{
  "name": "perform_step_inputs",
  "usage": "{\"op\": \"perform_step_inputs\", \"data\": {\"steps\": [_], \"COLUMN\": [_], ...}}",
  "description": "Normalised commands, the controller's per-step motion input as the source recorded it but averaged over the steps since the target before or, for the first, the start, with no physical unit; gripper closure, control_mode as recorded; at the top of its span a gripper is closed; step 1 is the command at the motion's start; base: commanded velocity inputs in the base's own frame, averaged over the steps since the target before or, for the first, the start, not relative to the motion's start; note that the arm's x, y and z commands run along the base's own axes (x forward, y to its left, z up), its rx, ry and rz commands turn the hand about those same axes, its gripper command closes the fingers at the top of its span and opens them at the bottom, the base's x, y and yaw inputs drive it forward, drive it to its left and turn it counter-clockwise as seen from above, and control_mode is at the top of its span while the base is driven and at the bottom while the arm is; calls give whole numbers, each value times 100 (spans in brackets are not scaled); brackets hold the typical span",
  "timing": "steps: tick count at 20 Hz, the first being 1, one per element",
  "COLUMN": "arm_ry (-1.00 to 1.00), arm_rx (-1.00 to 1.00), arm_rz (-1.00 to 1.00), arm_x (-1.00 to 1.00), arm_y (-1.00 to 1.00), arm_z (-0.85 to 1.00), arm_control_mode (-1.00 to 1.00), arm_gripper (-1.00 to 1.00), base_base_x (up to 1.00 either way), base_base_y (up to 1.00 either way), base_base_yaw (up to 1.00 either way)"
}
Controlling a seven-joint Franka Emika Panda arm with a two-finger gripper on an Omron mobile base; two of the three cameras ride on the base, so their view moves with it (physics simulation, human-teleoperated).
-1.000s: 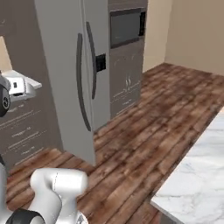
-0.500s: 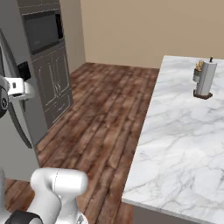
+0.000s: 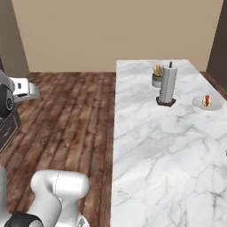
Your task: Pick up the mango and kiwi from the fridge and place one fruit on each plate on the dining counter.
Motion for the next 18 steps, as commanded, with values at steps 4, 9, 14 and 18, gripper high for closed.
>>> {"op": "perform_step_inputs", "data": {"steps": [4, 9, 14, 18], "arm_ry": [0, 0, 0, 0], "arm_rx": [0, 0, 0, 0], "arm_rz": [0, 0, 0, 0], "arm_x": [0, 0, 0, 0], "arm_y": [0, 0, 0, 0], "arm_z": [0, 0, 0, 0], "arm_control_mode": [100, 100, 100, 100], "arm_gripper": [-100, -100, -100, -100], "base_base_x": [100, 100, 100, 98], "base_base_y": [42, 37, 28, 19], "base_base_yaw": [-11, 14, 53, 65]}}
